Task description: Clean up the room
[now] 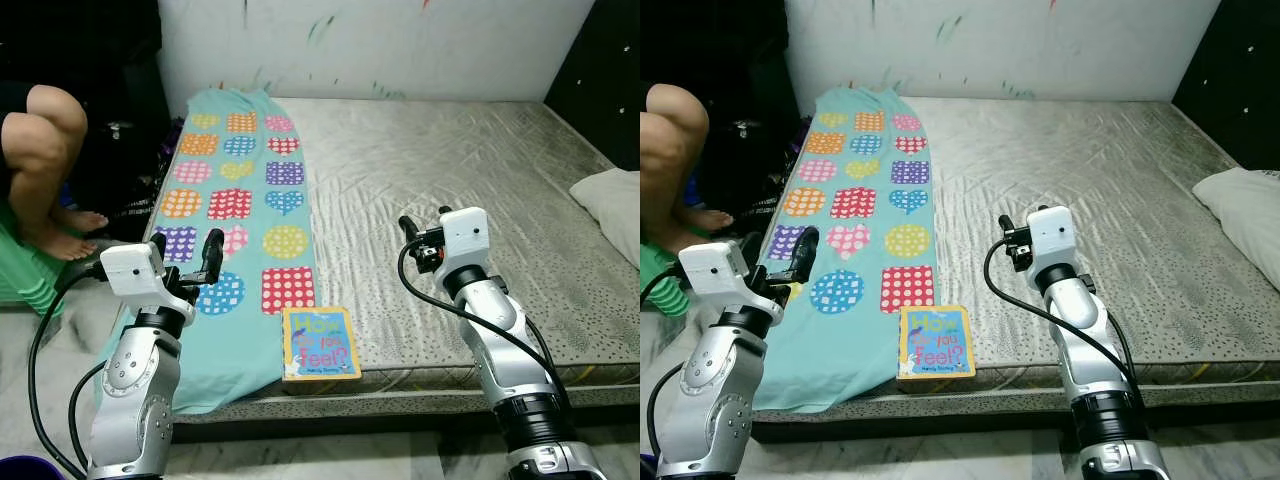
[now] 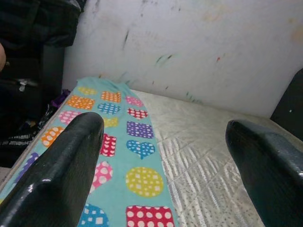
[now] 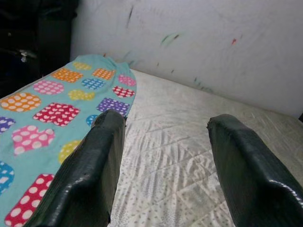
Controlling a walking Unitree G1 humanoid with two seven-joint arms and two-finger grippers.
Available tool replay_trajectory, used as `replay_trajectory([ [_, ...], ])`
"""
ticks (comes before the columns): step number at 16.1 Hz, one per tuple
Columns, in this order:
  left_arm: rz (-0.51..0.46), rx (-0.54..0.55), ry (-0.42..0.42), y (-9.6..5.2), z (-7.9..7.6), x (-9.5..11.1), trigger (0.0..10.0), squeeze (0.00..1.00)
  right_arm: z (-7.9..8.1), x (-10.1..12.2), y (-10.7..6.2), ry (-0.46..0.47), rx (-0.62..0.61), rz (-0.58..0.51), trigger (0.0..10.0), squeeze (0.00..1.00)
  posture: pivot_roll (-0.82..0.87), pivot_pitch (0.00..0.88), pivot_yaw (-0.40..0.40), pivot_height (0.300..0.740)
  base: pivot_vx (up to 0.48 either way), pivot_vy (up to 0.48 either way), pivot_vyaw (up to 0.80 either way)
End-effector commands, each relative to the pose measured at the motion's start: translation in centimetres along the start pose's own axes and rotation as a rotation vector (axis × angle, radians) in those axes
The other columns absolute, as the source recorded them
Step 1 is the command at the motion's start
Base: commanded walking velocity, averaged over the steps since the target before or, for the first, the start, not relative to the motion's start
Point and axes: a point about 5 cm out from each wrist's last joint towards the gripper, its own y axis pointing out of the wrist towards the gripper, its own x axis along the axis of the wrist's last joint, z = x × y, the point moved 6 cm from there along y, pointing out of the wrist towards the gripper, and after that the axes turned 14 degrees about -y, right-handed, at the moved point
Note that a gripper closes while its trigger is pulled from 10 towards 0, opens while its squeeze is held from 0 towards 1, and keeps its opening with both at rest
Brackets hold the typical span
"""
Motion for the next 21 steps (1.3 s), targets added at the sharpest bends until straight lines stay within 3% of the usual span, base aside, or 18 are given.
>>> replay_trajectory([
  [1, -0.020, -0.027, 0.001, 0.1, -0.5, 0.6, 10.0, 0.00, -0.3, 0.2, 0.1, -0.009, -0.006, -0.011, 10.0, 0.00, -0.05, 0.000, -0.036, 0.740, 0.315, 0.000, 0.00],
  [14, -0.005, -0.021, 0.013, 0.0, -0.2, 0.3, 10.0, 0.00, -0.3, 0.1, 0.0, -0.011, -0.012, -0.008, 10.0, 0.00, -0.05, 0.000, -0.032, 0.740, 0.347, 0.000, 0.00],
  [18, 0.002, 0.075, 0.018, 0.1, 1.5, 0.1, 10.0, 0.00, -0.4, 0.0, 0.0, -0.015, -0.013, -0.007, 10.0, 0.00, -0.05, 0.000, -0.031, 0.740, 0.000, 0.000, 0.00],
  [21, 0.001, 0.079, 0.025, 0.2, 1.6, 0.1, 10.0, 0.00, -0.5, 0.1, 0.2, -0.017, -0.012, -0.010, 10.0, 0.00, -0.04, 0.000, -0.035, 0.740, 0.000, 0.000, 0.00],
])
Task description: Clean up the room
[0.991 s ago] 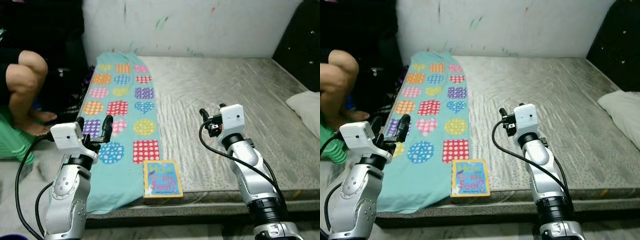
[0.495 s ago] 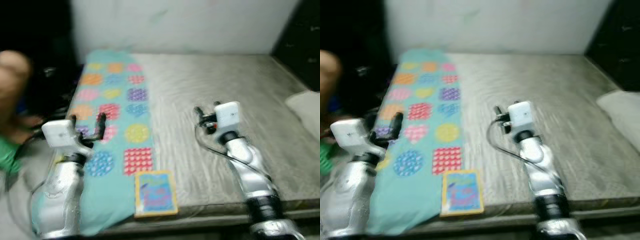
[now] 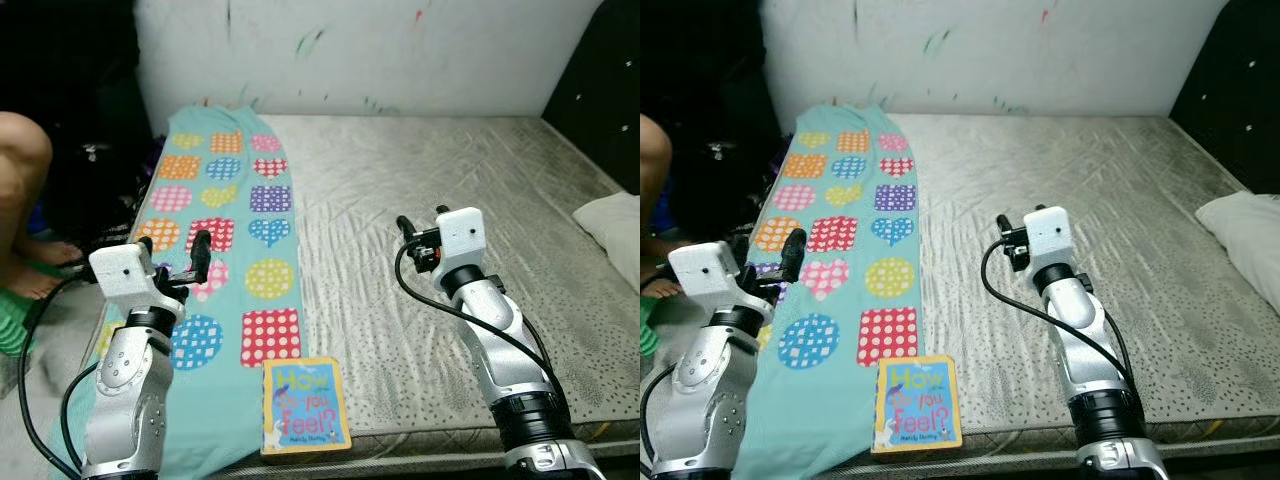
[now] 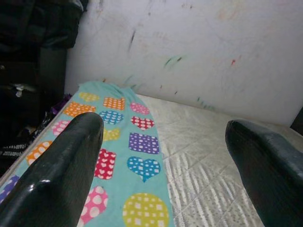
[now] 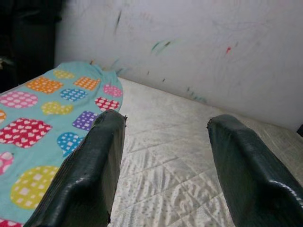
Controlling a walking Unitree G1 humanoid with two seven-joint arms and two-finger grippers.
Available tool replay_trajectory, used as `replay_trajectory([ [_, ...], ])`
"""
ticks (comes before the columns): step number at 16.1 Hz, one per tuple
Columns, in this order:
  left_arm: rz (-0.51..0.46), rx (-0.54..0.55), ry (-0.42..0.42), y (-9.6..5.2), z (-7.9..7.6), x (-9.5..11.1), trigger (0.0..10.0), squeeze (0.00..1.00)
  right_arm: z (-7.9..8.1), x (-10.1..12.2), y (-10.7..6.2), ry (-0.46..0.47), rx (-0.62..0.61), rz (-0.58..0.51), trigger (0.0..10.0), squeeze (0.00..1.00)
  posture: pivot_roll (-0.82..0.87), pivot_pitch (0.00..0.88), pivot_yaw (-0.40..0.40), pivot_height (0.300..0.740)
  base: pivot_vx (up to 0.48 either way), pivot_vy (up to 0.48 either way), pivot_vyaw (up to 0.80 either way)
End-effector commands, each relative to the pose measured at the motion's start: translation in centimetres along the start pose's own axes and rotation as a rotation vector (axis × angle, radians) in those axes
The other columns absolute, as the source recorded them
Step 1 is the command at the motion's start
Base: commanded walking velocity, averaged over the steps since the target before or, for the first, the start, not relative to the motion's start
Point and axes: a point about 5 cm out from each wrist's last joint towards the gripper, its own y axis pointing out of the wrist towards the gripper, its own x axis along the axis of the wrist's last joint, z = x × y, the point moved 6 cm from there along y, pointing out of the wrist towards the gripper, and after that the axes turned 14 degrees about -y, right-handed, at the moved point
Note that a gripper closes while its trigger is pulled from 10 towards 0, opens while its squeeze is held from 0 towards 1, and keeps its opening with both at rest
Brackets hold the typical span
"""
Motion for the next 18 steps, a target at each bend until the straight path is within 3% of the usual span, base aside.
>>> replay_trajectory([
  [1, 0.004, 0.009, 0.011, 0.2, 0.1, -0.1, 10.0, 0.00, -0.6, 0.1, 0.2, -0.004, -0.012, -0.001, 10.0, 0.00, -0.04, 0.000, -0.035, 0.740, 0.000, 0.000, 0.00],
  [6, 0.042, 0.022, 0.001, 0.7, 0.5, -0.8, 10.0, 0.00, -1.0, 0.7, 1.0, 0.000, -0.018, -0.015, 10.0, 0.00, -0.03, 0.000, -0.064, 0.740, 0.000, 0.000, 0.00],
  [7, 0.099, 0.053, -0.037, 0.3, 1.1, -2.0, 10.0, 0.00, -0.7, 0.9, 1.1, 0.004, -0.004, -0.019, 10.0, 0.00, -0.02, 0.000, -0.081, 0.740, 0.000, 0.000, 0.00],
  [8, 0.171, 0.065, -0.090, -0.5, 1.4, -3.6, 10.0, 0.00, -0.3, 0.8, 1.0, 0.011, 0.011, -0.013, 10.0, 0.00, -0.02, 0.000, -0.080, 0.740, 0.000, 0.000, 0.00],
  [10, 0.297, 0.077, -0.113, -1.8, 2.1, -6.3, 10.0, 0.00, 0.3, -0.2, 0.7, 0.072, 0.008, 0.029, 10.0, 0.00, -0.02, 0.000, -0.091, 0.740, 0.000, 0.000, 0.00],
  [13, 0.311, 0.070, -0.107, -2.5, 2.1, -6.5, 10.0, 0.00, 0.8, -0.7, 0.3, 0.090, 0.030, 0.054, 10.0, 0.00, -0.02, 0.000, -0.116, 0.740, 0.000, 0.000, 0.00],
  [18, 0.367, 0.087, -0.122, -6.1, 2.7, -7.5, 10.0, 0.00, 1.7, -2.6, -2.0, 0.084, 0.092, 0.131, 10.0, 0.00, -0.04, 0.061, -0.121, 0.740, 0.000, 0.000, 0.00],
])
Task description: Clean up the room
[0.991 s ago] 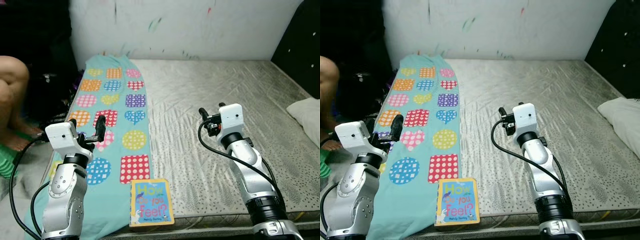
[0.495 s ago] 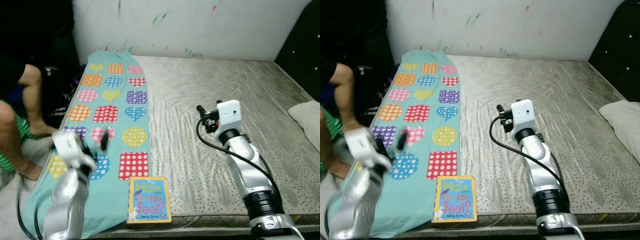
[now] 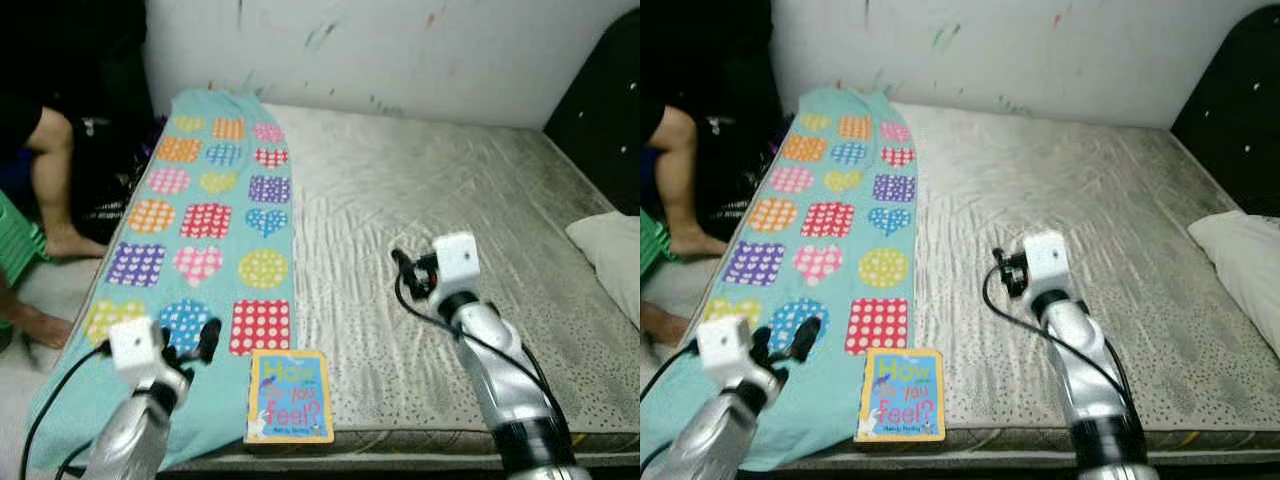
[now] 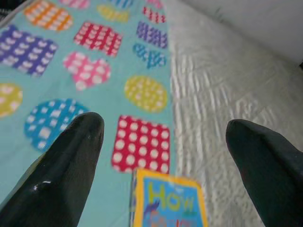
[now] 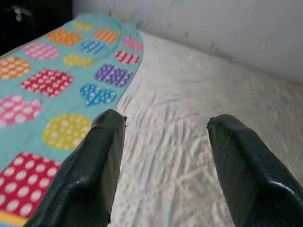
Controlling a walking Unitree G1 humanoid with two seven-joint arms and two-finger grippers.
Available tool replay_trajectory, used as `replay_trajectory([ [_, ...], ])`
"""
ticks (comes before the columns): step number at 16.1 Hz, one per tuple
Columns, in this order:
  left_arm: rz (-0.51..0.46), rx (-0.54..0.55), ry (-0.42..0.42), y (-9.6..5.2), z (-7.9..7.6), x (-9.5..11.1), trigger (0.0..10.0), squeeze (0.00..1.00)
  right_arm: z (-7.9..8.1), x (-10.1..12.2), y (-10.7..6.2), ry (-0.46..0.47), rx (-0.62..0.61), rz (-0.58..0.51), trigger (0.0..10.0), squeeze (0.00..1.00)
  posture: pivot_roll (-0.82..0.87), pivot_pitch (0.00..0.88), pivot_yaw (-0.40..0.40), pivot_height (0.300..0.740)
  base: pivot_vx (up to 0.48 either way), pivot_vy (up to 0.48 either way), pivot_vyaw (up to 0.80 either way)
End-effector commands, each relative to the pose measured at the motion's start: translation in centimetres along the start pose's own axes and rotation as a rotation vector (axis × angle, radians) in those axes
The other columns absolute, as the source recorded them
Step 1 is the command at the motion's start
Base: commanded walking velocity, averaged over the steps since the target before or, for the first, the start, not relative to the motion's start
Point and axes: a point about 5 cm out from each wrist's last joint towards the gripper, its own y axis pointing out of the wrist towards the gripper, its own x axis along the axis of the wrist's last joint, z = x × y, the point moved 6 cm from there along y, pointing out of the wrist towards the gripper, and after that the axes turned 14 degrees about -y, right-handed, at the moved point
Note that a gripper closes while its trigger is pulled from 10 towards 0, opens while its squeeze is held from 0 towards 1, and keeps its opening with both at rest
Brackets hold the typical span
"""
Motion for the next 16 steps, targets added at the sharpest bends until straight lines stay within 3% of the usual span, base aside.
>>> replay_trajectory([
  [1, -0.009, -0.064, -0.006, -0.3, -1.6, 0.4, 10.0, 0.00, -0.7, -0.1, -1.0, -0.006, -0.004, 0.014, 10.0, 0.00, -0.07, 0.098, -0.111, 0.740, 0.000, 0.000, 0.00],
  [5, 0.018, -0.085, -0.021, -1.3, -2.3, -0.2, 10.0, 0.00, -0.5, -1.8, -3.6, -0.013, 0.025, 0.102, 10.0, 0.00, -0.12, 0.146, -0.120, 0.740, 0.000, 0.000, 0.00],
  [7, 0.024, -0.088, -0.009, -1.2, -2.6, -0.2, 10.0, 0.00, -0.2, -1.7, -3.9, -0.010, 0.034, 0.113, 10.0, 0.00, -0.12, 0.142, -0.125, 0.740, 0.000, 0.000, 0.00],
  [10, -0.010, -0.063, -0.004, -1.4, -2.3, 0.7, 10.0, 0.00, 1.6, -1.6, -2.8, 0.028, 0.103, 0.111, 10.0, 0.00, -0.07, 0.131, -0.144, 0.740, 0.000, 0.000, 0.00],
  [12, -0.032, -0.039, 0.024, -2.1, -1.8, 1.2, 10.0, 0.00, 3.9, -0.8, -2.3, 0.068, 0.212, 0.084, 10.0, 0.00, -0.03, 0.127, -0.168, 0.740, 0.000, 0.000, 0.00],
  [14, -0.038, -0.003, 0.049, -2.5, -1.2, 1.3, 10.0, 0.00, 5.2, -0.1, -1.9, 0.080, 0.281, 0.067, 10.0, 0.00, -0.01, 0.116, -0.174, 0.740, 0.000, 0.000, 0.00],
  [16, -0.052, 0.010, 0.063, -2.1, -0.9, 1.7, 10.0, 0.00, 5.4, 0.2, -0.7, 0.075, 0.283, 0.057, 10.0, 0.00, 0.00, 0.092, -0.149, 0.740, 0.000, 0.000, 0.00],
])
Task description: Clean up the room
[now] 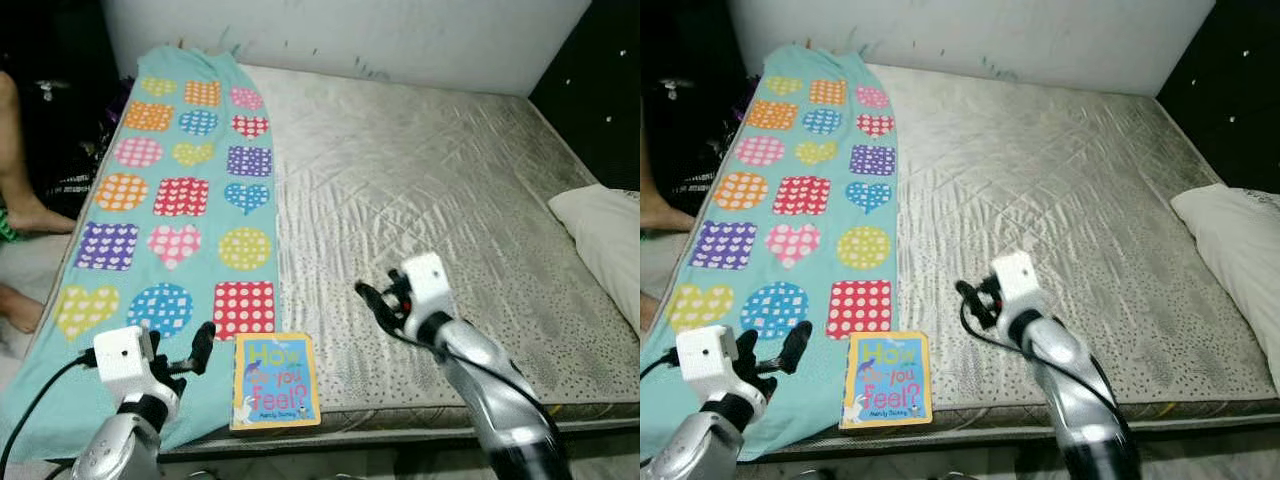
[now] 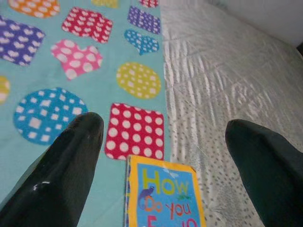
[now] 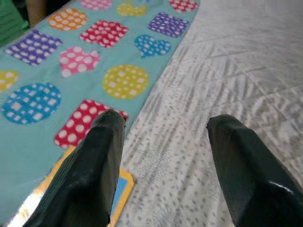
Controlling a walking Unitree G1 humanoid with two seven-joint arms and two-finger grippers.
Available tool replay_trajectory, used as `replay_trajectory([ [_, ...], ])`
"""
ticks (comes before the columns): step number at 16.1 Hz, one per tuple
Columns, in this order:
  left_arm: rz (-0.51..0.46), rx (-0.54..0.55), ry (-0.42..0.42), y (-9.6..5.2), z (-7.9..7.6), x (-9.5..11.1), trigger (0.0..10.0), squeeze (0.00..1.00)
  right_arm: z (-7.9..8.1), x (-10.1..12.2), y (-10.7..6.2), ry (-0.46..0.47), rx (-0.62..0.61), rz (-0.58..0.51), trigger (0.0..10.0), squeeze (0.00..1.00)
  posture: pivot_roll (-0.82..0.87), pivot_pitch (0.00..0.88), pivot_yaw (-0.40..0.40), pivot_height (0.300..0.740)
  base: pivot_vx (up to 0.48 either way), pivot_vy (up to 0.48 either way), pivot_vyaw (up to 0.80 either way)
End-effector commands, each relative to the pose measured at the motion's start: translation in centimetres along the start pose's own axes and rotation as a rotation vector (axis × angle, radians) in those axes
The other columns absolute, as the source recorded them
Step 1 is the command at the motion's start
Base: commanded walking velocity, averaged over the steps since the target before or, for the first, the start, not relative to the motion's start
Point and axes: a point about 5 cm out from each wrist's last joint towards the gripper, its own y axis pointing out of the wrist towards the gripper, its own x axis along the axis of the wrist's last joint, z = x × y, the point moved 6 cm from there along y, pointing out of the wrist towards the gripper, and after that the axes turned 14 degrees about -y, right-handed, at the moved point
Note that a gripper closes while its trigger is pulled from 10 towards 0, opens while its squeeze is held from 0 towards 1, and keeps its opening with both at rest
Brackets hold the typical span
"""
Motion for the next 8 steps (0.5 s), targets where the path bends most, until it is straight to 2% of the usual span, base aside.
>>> replay_trajectory([
  [1, -0.003, 0.002, 0.011, 0.2, -0.1, 0.1, 10.0, 0.00, -0.5, -0.2, 0.0, -0.004, -0.017, 0.006, 10.0, 0.00, 0.00, 0.086, -0.137, 0.740, 0.000, 0.000, 0.00],
  [4, 0.000, -0.060, 0.078, 2.3, -1.2, 0.7, 10.0, 0.00, -2.1, 0.3, 0.4, 0.005, -0.097, -0.018, 10.0, 0.00, -0.01, 0.061, -0.050, 0.740, 0.000, 0.000, 0.00],
  [6, -0.014, -0.057, 0.125, 3.5, -1.0, 1.5, 10.0, 0.00, -3.3, 0.2, 0.1, 0.033, -0.182, -0.032, 10.0, 0.00, -0.04, 0.054, -0.014, 0.740, 0.000, 0.000, 0.00],
  [8, -0.033, -0.043, 0.152, 4.5, -0.9, 2.0, 10.0, 0.00, -3.4, 0.4, -0.1, 0.033, -0.206, -0.043, 10.0, 0.00, -0.06, 0.048, 0.009, 0.740, 0.000, 0.000, 0.00],
])
